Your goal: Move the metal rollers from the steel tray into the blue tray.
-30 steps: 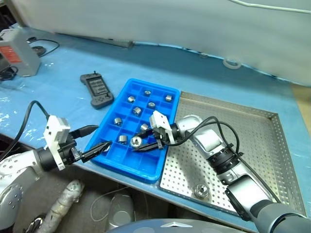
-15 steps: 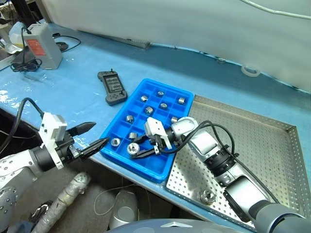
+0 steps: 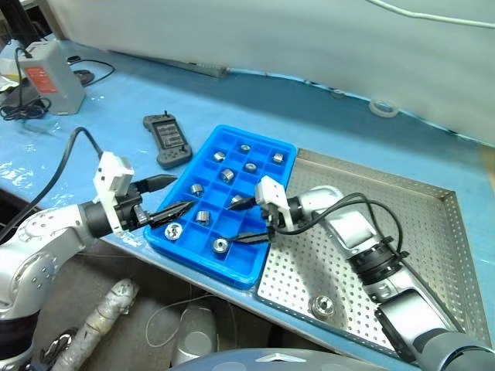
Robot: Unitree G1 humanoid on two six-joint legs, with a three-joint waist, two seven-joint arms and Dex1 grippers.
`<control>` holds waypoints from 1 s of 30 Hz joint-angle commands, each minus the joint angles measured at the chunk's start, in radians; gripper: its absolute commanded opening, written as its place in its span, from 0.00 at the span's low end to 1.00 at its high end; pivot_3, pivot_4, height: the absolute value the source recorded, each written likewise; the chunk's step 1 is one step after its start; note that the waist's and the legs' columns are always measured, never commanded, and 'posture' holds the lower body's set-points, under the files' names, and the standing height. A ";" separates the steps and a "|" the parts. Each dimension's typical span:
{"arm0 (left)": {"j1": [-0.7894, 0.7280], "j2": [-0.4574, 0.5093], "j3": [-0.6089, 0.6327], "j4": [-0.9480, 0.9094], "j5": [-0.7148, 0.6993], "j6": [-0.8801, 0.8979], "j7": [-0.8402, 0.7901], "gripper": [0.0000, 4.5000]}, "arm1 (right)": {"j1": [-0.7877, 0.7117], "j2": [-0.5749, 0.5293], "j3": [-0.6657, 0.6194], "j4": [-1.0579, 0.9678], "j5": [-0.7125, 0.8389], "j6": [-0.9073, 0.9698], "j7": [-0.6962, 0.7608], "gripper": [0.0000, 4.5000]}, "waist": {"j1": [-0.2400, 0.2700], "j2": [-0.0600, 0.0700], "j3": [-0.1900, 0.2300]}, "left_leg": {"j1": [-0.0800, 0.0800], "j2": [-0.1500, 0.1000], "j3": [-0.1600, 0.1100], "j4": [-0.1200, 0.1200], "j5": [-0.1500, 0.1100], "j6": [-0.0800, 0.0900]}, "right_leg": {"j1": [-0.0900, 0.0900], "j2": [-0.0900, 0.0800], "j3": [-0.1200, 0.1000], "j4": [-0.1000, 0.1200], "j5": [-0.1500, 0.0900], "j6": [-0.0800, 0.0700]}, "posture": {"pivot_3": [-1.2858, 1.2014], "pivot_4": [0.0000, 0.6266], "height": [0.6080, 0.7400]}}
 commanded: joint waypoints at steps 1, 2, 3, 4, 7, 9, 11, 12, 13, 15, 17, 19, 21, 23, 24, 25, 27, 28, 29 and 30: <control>-0.128 -0.042 -0.095 0.090 0.045 -0.047 -0.051 0.96 | 0.044 -0.061 -0.111 -0.092 0.024 0.030 -0.068 0.87 | -0.016 -0.001 0.000 | 0.000 0.000 0.001 0.000 0.000 0.000 | 0.000 0.000 0.000 0.000 0.000 0.000 | 0.56 0.24 1.00; -0.172 -0.061 -0.129 0.122 0.065 -0.060 -0.069 0.96 | 0.071 -0.082 -0.137 -0.122 0.033 0.049 -0.082 0.87 | -0.026 -0.001 -0.001 | 0.000 0.000 0.002 0.000 0.000 -0.001 | 0.001 0.001 -0.001 0.000 0.000 0.000 | 0.54 0.24 1.00; -0.221 -0.085 -0.164 0.154 0.080 -0.072 -0.089 0.96 | 0.108 -0.106 -0.165 -0.160 0.038 0.065 -0.100 0.87 | -0.038 -0.002 -0.002 | 0.000 0.000 0.003 0.001 0.000 -0.001 | 0.002 0.001 0.000 0.000 0.001 0.001 | 0.53 0.24 1.00; -0.254 -0.102 -0.186 0.176 0.092 -0.080 -0.102 0.96 | 0.133 -0.123 -0.183 -0.186 0.043 0.076 -0.112 0.87 | -0.049 -0.003 -0.002 | 0.000 -0.001 0.003 0.001 0.000 -0.001 | 0.002 0.001 0.000 0.000 0.001 0.002 | 0.52 0.24 1.00; -0.375 -0.174 -0.264 0.277 0.126 -0.109 -0.170 0.96 | 0.274 -0.191 -0.261 -0.344 0.084 0.154 -0.151 0.87 | -0.085 -0.006 -0.004 | -0.001 -0.002 0.003 0.001 0.000 0.000 | 0.003 0.001 0.000 -0.001 0.002 0.003 | 0.48 0.24 1.00; -0.422 -0.212 -0.311 0.344 0.161 -0.139 -0.216 0.96 | 0.366 -0.224 -0.302 -0.430 0.104 0.189 -0.176 0.87 | -0.115 -0.005 -0.005 | -0.001 -0.002 0.003 0.001 0.000 0.001 | 0.003 0.001 0.000 -0.002 0.002 0.003 | 0.46 0.24 1.00; -0.452 -0.243 -0.345 0.401 0.188 -0.167 -0.261 0.96 | 0.453 -0.250 -0.330 -0.503 0.117 0.216 -0.201 0.87 | -0.151 -0.004 -0.006 | 0.000 -0.002 0.003 0.000 -0.001 0.001 | 0.003 0.002 0.000 -0.002 0.002 0.003 | 0.45 0.24 1.00; -0.464 -0.257 -0.357 0.423 0.197 -0.179 -0.282 0.96 | 0.501 -0.260 -0.343 -0.535 0.117 0.222 -0.215 0.87 | -0.166 -0.003 -0.006 | 0.000 0.000 0.004 0.001 -0.001 0.001 | 0.003 0.002 0.000 -0.003 0.002 0.002 | 0.44 0.24 1.00; -0.471 -0.270 -0.367 0.436 0.204 -0.186 -0.295 0.96 | 0.541 -0.271 -0.355 -0.555 0.115 0.217 -0.221 0.87 | -0.177 -0.003 -0.006 | 0.000 0.000 0.005 0.001 -0.001 0.001 | 0.003 0.003 0.000 -0.003 0.001 0.001 | 0.43 0.24 1.00; -0.481 -0.290 -0.378 0.467 0.222 -0.200 -0.321 0.96 | 0.618 -0.288 -0.361 -0.572 0.090 0.185 -0.239 0.87 | -0.198 -0.003 -0.007 | 0.001 0.002 0.005 0.001 -0.002 0.001 | 0.003 0.003 0.000 -0.004 0.000 0.000 | 0.42 0.24 1.00; -0.483 -0.304 -0.388 0.499 0.236 -0.213 -0.348 0.96 | 0.707 -0.314 -0.355 -0.560 0.035 0.119 -0.252 0.87 | -0.208 -0.002 -0.007 | 0.001 0.004 0.008 0.001 -0.003 0.003 | 0.003 0.003 0.000 -0.005 0.000 -0.001 | 0.41 0.24 1.00; -0.475 -0.311 -0.392 0.504 0.243 -0.213 -0.364 0.96 | 0.758 -0.341 -0.359 -0.549 0.016 0.086 -0.249 0.87 | -0.214 -0.001 -0.007 | 0.001 0.006 0.011 0.003 -0.005 0.006 | 0.004 0.002 0.001 -0.008 0.000 -0.002 | 0.41 0.24 1.00; -0.461 -0.313 -0.392 0.490 0.246 -0.206 -0.371 0.96 | 0.788 -0.360 -0.371 -0.551 0.023 0.074 -0.238 0.87 | -0.220 -0.001 -0.007 | 0.002 0.006 0.016 0.007 -0.009 0.012 | 0.004 0.001 0.004 -0.008 0.001 -0.004 | 0.41 0.24 1.00; -0.446 -0.308 -0.386 0.482 0.247 -0.201 -0.374 0.96 | 0.808 -0.375 -0.373 -0.553 0.026 0.065 -0.231 0.87 | -0.224 -0.001 -0.007 | 0.003 0.005 0.019 0.008 -0.010 0.015 | 0.004 0.000 0.008 -0.010 0.002 -0.006 | 0.41 0.24 1.00; -0.439 -0.305 -0.382 0.481 0.248 -0.199 -0.375 0.96 | 0.814 -0.383 -0.368 -0.552 0.024 0.057 -0.226 0.87 | -0.226 -0.001 -0.007 | 0.003 0.005 0.020 0.008 -0.011 0.015 | 0.004 -0.001 0.010 -0.010 0.002 -0.006 | 0.41 0.24 1.00; -0.429 -0.300 -0.377 0.476 0.247 -0.196 -0.374 0.96 | 0.821 -0.388 -0.366 -0.552 0.024 0.052 -0.223 0.87 | -0.229 -0.001 -0.007 | 0.003 0.004 0.021 0.009 -0.011 0.016 | 0.004 -0.001 0.011 -0.010 0.002 -0.006 | 0.41 0.24 1.00; -0.407 -0.289 -0.369 0.466 0.246 -0.192 -0.373 0.96 | 0.822 -0.388 -0.358 -0.546 0.027 0.045 -0.222 0.87 | -0.229 -0.001 -0.007 | 0.003 0.004 0.021 0.009 -0.012 0.017 | 0.004 -0.001 0.012 -0.010 0.002 -0.007 | 0.42 0.24 1.00; -0.395 -0.284 -0.366 0.461 0.245 -0.192 -0.373 0.96 | 0.816 -0.386 -0.353 -0.539 0.028 0.043 -0.223 0.87 | -0.230 0.000 -0.007 | 0.003 0.004 0.021 0.009 -0.012 0.017 | 0.004 -0.001 0.012 -0.010 0.002 -0.007 | 0.42 0.24 1.00; -0.380 -0.279 -0.364 0.454 0.246 -0.194 -0.373 0.96 | 0.808 -0.381 -0.347 -0.530 0.029 0.043 -0.224 0.87 | -0.229 0.000 -0.007 | 0.003 0.004 0.021 0.009 -0.012 0.017 | 0.004 -0.001 0.012 -0.010 0.003 -0.007 | 0.42 0.24 1.00; -0.366 -0.273 -0.361 0.444 0.244 -0.194 -0.372 0.96 | 0.805 -0.378 -0.343 -0.528 0.031 0.044 -0.224 0.87 | -0.229 0.000 -0.007 | 0.003 0.004 0.021 0.009 -0.012 0.017 | 0.004 -0.001 0.012 -0.010 0.003 -0.007 | 0.42 0.24 1.00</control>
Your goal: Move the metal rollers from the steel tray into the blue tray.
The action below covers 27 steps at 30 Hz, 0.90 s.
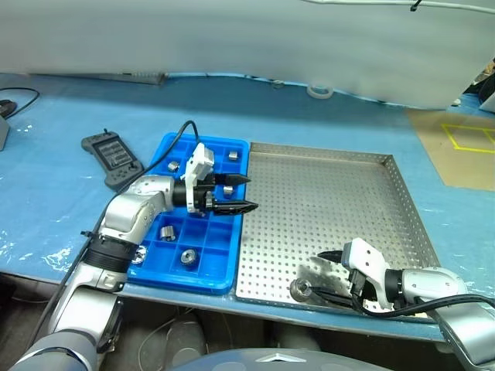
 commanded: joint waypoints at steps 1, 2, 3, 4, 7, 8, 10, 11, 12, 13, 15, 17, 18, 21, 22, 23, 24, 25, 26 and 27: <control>0.032 0.017 0.028 -0.063 -0.007 -0.006 -0.004 0.96 | -0.016 0.004 0.007 0.001 0.015 -0.015 0.001 0.87 | 0.000 0.000 0.000 | 0.000 0.000 0.000 0.000 0.000 0.000 | 0.000 0.000 0.000 0.000 0.000 0.000 | 0.42 0.24 1.00; 0.045 0.020 0.031 -0.068 -0.006 -0.010 -0.003 0.96 | -0.018 0.006 0.016 0.009 0.010 -0.021 0.001 0.87 | 0.001 0.001 0.000 | 0.000 0.000 0.000 0.000 0.000 0.001 | 0.000 0.000 0.000 0.000 0.000 0.000 | 0.43 0.24 1.00; 0.056 0.023 0.033 -0.069 -0.004 -0.013 -0.001 0.96 | -0.018 0.008 0.025 0.014 0.006 -0.025 0.001 0.87 | 0.002 0.001 0.000 | -0.001 0.000 0.000 -0.001 -0.001 0.001 | 0.000 0.000 0.000 -0.001 0.000 0.000 | 0.43 0.24 1.00; 0.064 0.023 0.033 -0.069 -0.001 -0.018 0.001 0.96 | -0.018 0.009 0.031 0.020 0.006 -0.028 0.002 0.87 | 0.002 0.001 0.000 | -0.001 0.000 0.000 -0.001 -0.001 0.001 | 0.000 0.000 -0.001 -0.002 0.000 0.000 | 0.43 0.24 1.00; 0.082 0.023 0.035 -0.070 0.002 -0.026 0.004 0.96 | -0.017 0.013 0.049 0.023 -0.002 -0.035 -0.004 0.87 | 0.002 0.001 0.000 | -0.001 0.000 0.001 -0.001 -0.002 0.002 | 0.000 0.000 -0.001 -0.003 0.000 0.000 | 0.43 0.24 1.00; 0.088 0.024 0.037 -0.071 0.002 -0.026 0.005 0.96 | -0.018 0.014 0.054 0.017 0.000 -0.031 -0.007 0.87 | 0.002 0.001 0.000 | -0.001 0.000 0.001 -0.001 -0.002 0.003 | 0.000 0.000 0.000 -0.004 0.000 0.000 | 0.43 0.24 1.00; 0.099 0.026 0.042 -0.075 0.000 -0.027 0.004 0.96 | -0.022 0.014 0.060 -0.005 0.009 -0.013 -0.012 0.87 | 0.002 0.001 0.000 | -0.001 0.000 0.001 -0.001 -0.002 0.003 | 0.000 0.000 0.000 -0.004 0.000 0.000 | 0.43 0.24 1.00; 0.105 0.028 0.044 -0.076 0.000 -0.028 0.001 0.96 | -0.022 0.013 0.061 -0.016 0.015 -0.003 -0.014 0.87 | 0.003 0.001 0.000 | -0.001 0.000 0.001 -0.001 -0.002 0.003 | 0.000 0.000 0.000 -0.004 0.000 0.000 | 0.43 0.24 1.00; 0.110 0.030 0.046 -0.073 0.001 -0.031 -0.002 0.96 | -0.023 0.011 0.062 -0.025 0.017 0.005 -0.017 0.87 | 0.003 0.002 0.000 | -0.001 0.000 0.001 -0.001 -0.002 0.003 | 0.000 0.000 0.000 -0.004 0.000 0.000 | 0.44 0.24 1.00; 0.114 0.030 0.046 -0.066 0.006 -0.037 -0.004 0.96 | -0.026 0.009 0.065 -0.030 0.014 0.012 -0.020 0.87 | 0.004 0.002 0.000 | -0.001 0.000 0.001 -0.001 -0.002 0.003 | 0.000 0.000 0.000 -0.004 0.000 0.000 | 0.44 0.24 1.00; 0.120 0.031 0.046 -0.066 0.011 -0.039 -0.002 0.96 | -0.042 0.009 0.072 -0.035 0.015 0.031 -0.024 0.87 | 0.003 0.003 0.000 | -0.001 0.000 0.001 -0.001 -0.002 0.002 | 0.000 0.000 0.000 -0.004 0.000 0.000 | 0.44 0.24 1.00; 0.130 0.038 0.053 -0.117 -0.006 -0.009 0.018 0.96 | -0.057 0.014 0.082 -0.046 0.017 0.052 -0.031 0.87 | 0.003 0.003 0.000 | -0.001 0.000 0.001 -0.001 -0.002 0.002 | 0.000 0.000 0.000 -0.004 0.000 0.000 | 0.44 0.24 1.00; 0.134 0.038 0.054 -0.136 -0.011 0.002 0.027 0.96 | -0.069 0.019 0.091 -0.044 0.017 0.058 -0.034 0.87 | 0.003 0.003 0.000 | -0.001 0.000 0.002 -0.001 -0.002 0.003 | 0.000 0.000 0.000 -0.004 0.000 0.000 | 0.44 0.24 1.00; 0.150 0.033 0.056 -0.159 -0.016 0.020 0.047 0.96 | -0.096 0.028 0.119 -0.023 0.000 0.042 -0.039 0.87 | 0.008 0.003 0.000 | -0.001 0.001 0.002 -0.001 -0.002 0.002 | 0.000 0.000 0.000 -0.004 0.000 0.000 | 0.44 0.24 1.00; 0.157 0.032 0.057 -0.166 -0.016 0.022 0.051 0.96 | -0.102 0.031 0.126 -0.013 -0.011 0.029 -0.045 0.87 | 0.010 0.004 0.000 | -0.001 0.000 0.002 -0.001 -0.002 0.002 | 0.000 0.000 0.000 -0.004 0.000 0.000 | 0.45 0.24 1.00; 0.163 0.031 0.056 -0.170 -0.015 0.023 0.056 0.96 | -0.117 0.042 0.130 0.014 -0.027 0.007 -0.061 0.87 | 0.012 0.004 0.000 | -0.001 0.000 0.002 -0.001 -0.002 0.002 | 0.000 0.000 0.000 -0.004 0.000 0.000 | 0.45 0.24 1.00; 0.167 0.029 0.056 -0.173 -0.014 0.024 0.059 0.96 | -0.128 0.050 0.133 0.033 -0.038 -0.008 -0.073 0.87 | 0.014 0.004 0.000 | 0.000 0.000 0.002 -0.001 -0.002 0.002 | 0.000 0.000 0.000 -0.004 0.000 0.000 | 0.45 0.24 1.00; 0.168 0.028 0.055 -0.174 -0.013 0.025 0.062 0.96 | -0.140 0.059 0.134 0.054 -0.044 -0.020 -0.082 0.87 | 0.015 0.004 0.000 | 0.000 0.001 0.002 -0.001 -0.002 0.002 | 0.000 0.000 0.000 -0.004 0.000 0.000 | 0.45 0.24 1.00; 0.169 0.026 0.055 -0.175 -0.013 0.025 0.066 0.96 | -0.149 0.067 0.134 0.076 -0.050 -0.041 -0.086 0.87 | 0.015 0.004 0.000 | 0.000 0.000 0.002 -0.001 -0.002 0.002 | 0.000 0.000 0.001 -0.004 0.000 0.000 | 0.45 0.24 1.00; 0.168 0.024 0.056 -0.175 -0.013 0.025 0.070 0.96 | -0.161 0.079 0.133 0.102 -0.062 -0.065 -0.098 0.87 | 0.017 0.004 0.000 | 0.000 0.000 0.002 -0.001 -0.002 0.002 | 0.000 0.000 0.001 -0.004 0.000 0.000 | 0.45 0.24 1.00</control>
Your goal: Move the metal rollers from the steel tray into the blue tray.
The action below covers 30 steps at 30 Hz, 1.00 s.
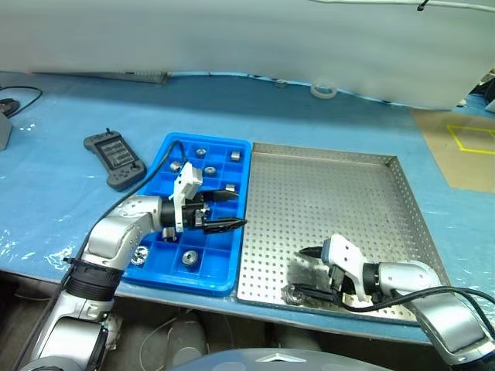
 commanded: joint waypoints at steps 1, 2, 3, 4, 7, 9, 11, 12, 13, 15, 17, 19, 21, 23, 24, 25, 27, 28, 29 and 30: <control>-0.007 -0.007 0.015 -0.037 -0.012 0.000 0.013 0.96 | -0.034 0.027 -0.005 0.075 -0.037 -0.083 -0.038 0.87 | 0.004 0.000 0.000 | 0.000 0.000 0.000 0.000 0.000 0.000 | 0.000 0.000 0.000 0.000 0.000 0.000 | 0.45 0.24 1.00; -0.008 -0.008 0.015 -0.036 -0.012 0.000 0.016 0.96 | -0.042 0.034 -0.005 0.092 -0.045 -0.100 -0.044 0.87 | 0.004 0.000 0.000 | 0.000 0.000 0.000 0.000 0.000 0.000 | 0.000 0.000 0.000 0.000 0.000 0.000 | 0.45 0.24 1.00; -0.008 -0.009 0.014 -0.034 -0.010 -0.003 0.017 0.96 | -0.048 0.040 -0.003 0.105 -0.051 -0.112 -0.048 0.87 | 0.005 0.000 0.000 | 0.000 0.000 0.000 0.000 0.000 0.000 | 0.000 0.000 0.000 0.000 0.000 0.000 | 0.45 0.24 1.00; -0.010 -0.009 0.013 -0.029 -0.008 -0.006 0.016 0.96 | -0.056 0.045 -0.004 0.109 -0.053 -0.117 -0.052 0.87 | 0.004 0.000 0.000 | 0.000 -0.001 0.000 0.000 0.000 0.000 | 0.000 0.000 0.000 0.000 0.000 0.000 | 0.45 0.24 1.00; -0.016 -0.014 0.010 -0.016 -0.003 -0.013 0.016 0.96 | -0.080 0.064 -0.004 0.119 -0.060 -0.120 -0.071 0.87 | 0.002 0.000 0.000 | -0.001 -0.001 0.000 0.000 0.000 0.000 | -0.001 0.000 0.000 0.000 0.000 0.000 | 0.45 0.24 1.00; -0.020 -0.021 0.010 -0.010 0.000 -0.015 0.018 0.96 | -0.093 0.077 0.003 0.123 -0.070 -0.119 -0.085 0.87 | 0.002 0.000 0.000 | -0.001 0.000 0.000 0.000 0.000 0.000 | -0.001 0.000 0.000 0.000 0.000 0.000 | 0.45 0.24 1.00; -0.023 -0.027 0.008 -0.006 0.004 -0.017 0.020 0.96 | -0.103 0.090 0.006 0.125 -0.079 -0.116 -0.102 0.87 | 0.003 0.000 0.000 | -0.001 0.000 0.000 -0.001 0.000 0.000 | -0.001 0.000 0.000 0.000 0.000 0.000 | 0.45 0.24 1.00; -0.024 -0.030 0.007 -0.005 0.006 -0.018 0.021 0.96 | -0.111 0.099 0.009 0.129 -0.092 -0.112 -0.121 0.87 | 0.003 0.000 0.000 | -0.001 0.000 0.000 -0.001 0.000 0.000 | -0.001 0.000 0.000 0.000 0.000 0.000 | 0.45 0.24 1.00; -0.025 -0.033 0.006 -0.004 0.009 -0.019 0.023 0.96 | -0.116 0.106 0.011 0.131 -0.100 -0.109 -0.133 0.87 | 0.003 0.000 0.000 | -0.001 0.000 0.000 0.000 0.000 0.000 | -0.001 0.000 0.000 0.000 0.000 0.000 | 0.45 0.24 1.00; -0.030 -0.038 0.004 -0.003 0.011 -0.016 0.027 0.96 | -0.119 0.117 0.011 0.128 -0.098 -0.100 -0.140 0.87 | 0.003 0.000 0.000 | -0.001 -0.001 0.000 0.000 0.000 0.000 | -0.001 0.000 0.000 0.000 0.000 0.000 | 0.45 0.24 1.00; -0.035 -0.040 0.006 -0.003 0.011 -0.012 0.029 0.96 | -0.120 0.119 0.008 0.113 -0.088 -0.085 -0.136 0.87 | 0.003 0.000 0.000 | -0.001 -0.001 0.000 0.000 0.000 0.000 | -0.001 0.000 0.000 0.000 0.000 0.000 | 0.45 0.24 1.00; -0.041 -0.040 0.009 -0.001 0.008 -0.008 0.030 0.96 | -0.121 0.104 0.006 0.072 -0.035 -0.030 -0.089 0.87 | 0.003 0.000 0.000 | -0.001 -0.001 0.000 0.000 0.000 0.000 | -0.001 0.000 0.000 0.000 0.000 0.000 | 0.45 0.24 1.00; -0.045 -0.043 0.007 0.003 0.009 -0.009 0.031 0.96 | -0.118 0.063 0.001 0.011 0.060 0.054 0.002 0.87 | 0.003 0.001 0.001 | -0.001 -0.001 0.000 0.000 0.000 0.000 | -0.001 0.000 0.000 0.000 0.000 0.000 | 0.45 0.24 1.00; -0.050 -0.047 0.003 0.004 0.010 -0.009 0.030 0.96 | -0.114 0.009 -0.007 -0.027 0.127 0.115 0.079 0.87 | 0.003 0.002 0.001 | 0.000 -0.001 0.000 0.000 0.000 0.000 | -0.001 0.000 0.001 0.000 0.000 0.000 | 0.45 0.24 1.00; -0.051 -0.047 0.002 0.002 0.009 -0.008 0.029 0.96 | -0.115 -0.011 -0.010 -0.032 0.141 0.125 0.100 0.87 | 0.003 0.002 0.001 | 0.000 -0.001 0.000 0.000 -0.001 0.000 | 0.000 0.000 0.001 0.000 0.000 0.000 | 0.45 0.24 1.00; -0.052 -0.047 0.004 0.001 0.008 -0.007 0.028 0.96 | -0.125 -0.025 -0.007 -0.022 0.134 0.121 0.106 0.87 | 0.003 0.001 0.000 | 0.000 -0.001 0.000 0.000 -0.001 0.001 | 0.000 0.000 0.001 0.000 0.000 0.000 | 0.45 0.24 1.00; -0.055 -0.047 0.006 0.003 0.008 -0.006 0.029 0.96 | -0.153 -0.032 0.007 0.004 0.110 0.105 0.099 0.87 | 0.003 0.001 0.000 | 0.000 0.000 0.000 0.000 -0.001 0.000 | 0.000 0.000 0.000 0.000 0.000 0.000 | 0.45 0.24 1.00; -0.057 -0.047 0.007 0.005 0.009 -0.007 0.031 0.96 | -0.169 -0.025 0.022 0.014 0.094 0.096 0.090 0.87 | 0.003 0.001 0.000 | 0.000 0.000 0.000 0.000 -0.001 0.000 | 0.000 0.000 0.001 0.000 0.000 0.000 | 0.45 0.24 1.00; -0.058 -0.047 0.008 0.006 0.010 -0.007 0.033 0.96 | -0.185 -0.014 0.038 0.019 0.082 0.092 0.081 0.87 | 0.003 0.001 0.000 | 0.000 0.000 0.000 0.000 -0.001 0.000 | 0.000 0.000 0.001 0.000 0.000 0.000 | 0.45 0.24 1.00; -0.057 -0.046 0.010 0.005 0.009 -0.006 0.034 0.96 | -0.201 0.004 0.060 0.025 0.065 0.083 0.068 0.87 | 0.003 0.001 0.000 | 0.000 0.000 0.000 0.000 -0.001 0.000 | 0.000 0.000 0.001 0.000 0.000 0.000 | 0.45 0.24 1.00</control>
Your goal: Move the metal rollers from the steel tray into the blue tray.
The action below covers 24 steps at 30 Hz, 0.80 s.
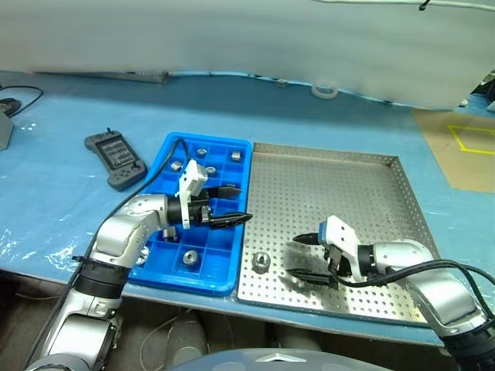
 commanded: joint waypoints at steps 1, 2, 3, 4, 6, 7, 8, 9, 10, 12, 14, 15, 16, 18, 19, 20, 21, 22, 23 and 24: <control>-0.016 0.003 0.011 -0.018 -0.005 -0.002 0.002 0.96 | -0.051 0.043 0.054 0.007 -0.044 -0.040 -0.034 0.87 | 0.000 0.000 0.000 | 0.000 0.000 0.000 0.000 0.000 0.000 | 0.000 0.000 0.000 0.000 0.000 0.000 | 0.46 0.24 1.00; -0.012 0.007 0.012 -0.023 -0.004 -0.001 0.002 0.96 | -0.061 0.063 0.072 0.019 -0.058 -0.044 -0.046 0.87 | 0.000 0.000 0.000 | 0.000 0.000 0.000 0.000 0.001 -0.001 | 0.000 0.000 0.000 0.001 0.000 0.000 | 0.46 0.24 1.00; -0.009 0.012 0.014 -0.029 -0.004 0.001 0.003 0.96 | -0.066 0.073 0.088 0.028 -0.066 -0.047 -0.045 0.87 | 0.000 0.000 0.000 | 0.000 0.001 0.000 0.000 0.001 -0.001 | -0.001 0.000 0.000 0.001 0.000 0.000 | 0.46 0.24 1.00; -0.009 0.016 0.017 -0.033 -0.006 0.004 0.004 0.96 | -0.068 0.073 0.106 0.034 -0.074 -0.056 -0.034 0.87 | 0.002 0.000 0.000 | 0.000 0.001 0.000 -0.001 0.001 -0.002 | -0.001 0.001 -0.001 0.001 0.000 0.000 | 0.47 0.24 1.00; -0.011 0.035 0.032 -0.043 -0.016 0.016 0.003 0.96 | -0.072 0.064 0.141 0.032 -0.081 -0.076 0.002 0.87 | 0.006 0.000 0.000 | -0.001 0.001 0.000 -0.001 0.001 -0.002 | -0.001 0.000 -0.001 0.001 0.000 0.000 | 0.47 0.24 1.00; -0.012 0.047 0.040 -0.046 -0.019 0.020 0.002 0.96 | -0.077 0.064 0.151 0.034 -0.077 -0.079 0.017 0.87 | 0.006 0.000 0.000 | -0.002 0.000 0.000 -0.001 0.002 -0.003 | -0.001 0.000 -0.001 0.000 0.000 0.000 | 0.48 0.24 1.00; -0.011 0.059 0.047 -0.047 -0.020 0.023 0.002 0.96 | -0.082 0.062 0.163 0.038 -0.076 -0.086 0.034 0.87 | 0.006 0.000 0.000 | -0.002 0.000 0.000 -0.001 0.002 -0.003 | -0.001 0.000 -0.001 0.000 0.000 0.000 | 0.48 0.24 1.00; -0.011 0.068 0.052 -0.046 -0.019 0.025 0.002 0.96 | -0.089 0.059 0.174 0.048 -0.079 -0.100 0.054 0.87 | 0.006 0.000 0.000 | -0.002 0.000 0.000 -0.001 0.002 -0.003 | -0.001 0.000 -0.001 0.000 0.000 0.000 | 0.48 0.24 1.00; -0.010 0.075 0.056 -0.047 -0.019 0.028 0.004 0.96 | -0.094 0.054 0.185 0.058 -0.081 -0.114 0.074 0.87 | 0.006 0.000 0.000 | -0.002 0.000 0.000 0.000 0.002 -0.003 | -0.002 0.000 0.000 0.000 0.000 0.000 | 0.48 0.24 1.00; -0.003 0.085 0.060 -0.058 -0.022 0.035 0.006 0.96 | -0.107 0.058 0.205 0.096 -0.100 -0.157 0.093 0.87 | 0.007 0.000 0.000 | -0.001 0.000 0.000 0.000 0.001 -0.003 | -0.001 0.000 0.000 0.000 0.000 0.000 | 0.49 0.24 1.00; 0.005 0.091 0.066 -0.081 -0.032 0.049 0.013 0.96 | -0.129 0.082 0.218 0.149 -0.120 -0.194 0.088 0.87 | 0.009 0.000 0.000 | -0.001 0.000 0.000 0.000 0.001 -0.001 | -0.001 0.000 -0.001 0.000 0.000 0.000 | 0.49 0.24 1.00; 0.009 0.093 0.069 -0.094 -0.037 0.056 0.017 0.96 | -0.138 0.094 0.224 0.173 -0.129 -0.211 0.085 0.87 | 0.011 0.000 0.000 | -0.001 0.000 0.000 0.000 0.001 -0.001 | -0.001 0.000 -0.001 0.001 0.000 0.000 | 0.49 0.24 1.00; 0.013 0.094 0.073 -0.103 -0.040 0.062 0.023 0.96 | -0.146 0.105 0.231 0.196 -0.139 -0.228 0.083 0.87 | 0.011 0.000 0.000 | -0.001 0.000 0.000 0.000 0.001 -0.001 | -0.001 0.000 -0.001 0.001 0.000 0.000 | 0.50 0.24 1.00; 0.019 0.098 0.078 -0.118 -0.044 0.071 0.034 0.96 | -0.153 0.124 0.243 0.233 -0.158 -0.259 0.080 0.87 | 0.013 0.000 0.000 | -0.001 0.000 0.000 0.000 0.001 -0.002 | -0.002 0.000 -0.001 0.002 0.000 0.000 | 0.50 0.24 1.00; 0.023 0.100 0.081 -0.124 -0.046 0.074 0.038 0.96 | -0.154 0.131 0.248 0.246 -0.167 -0.273 0.078 0.87 | 0.014 -0.001 0.000 | -0.001 0.000 0.000 0.000 0.001 -0.002 | -0.002 0.000 -0.001 0.002 0.000 0.000 | 0.50 0.24 1.00; 0.026 0.103 0.084 -0.130 -0.048 0.078 0.040 0.96 | -0.152 0.139 0.254 0.256 -0.172 -0.283 0.077 0.87 | 0.014 0.000 0.000 | -0.001 0.000 0.000 0.000 0.001 -0.002 | -0.002 0.000 -0.001 0.002 0.000 0.000 | 0.50 0.24 1.00; 0.028 0.105 0.086 -0.133 -0.050 0.080 0.042 0.96 | -0.152 0.144 0.257 0.265 -0.176 -0.291 0.077 0.87 | 0.014 -0.001 0.000 | -0.001 0.000 0.000 0.000 0.001 -0.002 | -0.002 0.000 -0.001 0.002 0.000 0.000 | 0.50 0.24 1.00; 0.029 0.108 0.089 -0.137 -0.053 0.084 0.043 0.96 | -0.147 0.147 0.262 0.271 -0.174 -0.297 0.088 0.87 | 0.015 -0.001 0.000 | -0.001 0.000 0.000 0.000 0.001 -0.002 | -0.002 0.000 -0.001 0.002 0.000 0.000 | 0.50 0.24 1.00; 0.029 0.111 0.092 -0.140 -0.056 0.088 0.044 0.96 | -0.142 0.148 0.266 0.275 -0.171 -0.301 0.098 0.87 | 0.017 -0.001 -0.001 | -0.001 0.001 0.000 0.000 0.002 -0.003 | -0.002 0.000 -0.001 0.002 0.000 0.000 | 0.50 0.24 1.00; 0.029 0.113 0.094 -0.141 -0.057 0.091 0.046 0.96 | -0.139 0.150 0.269 0.280 -0.171 -0.308 0.102 0.87 | 0.020 -0.001 -0.001 | -0.001 0.001 0.000 0.000 0.002 -0.003 | -0.002 0.000 -0.001 0.002 0.000 0.000 | 0.50 0.24 1.00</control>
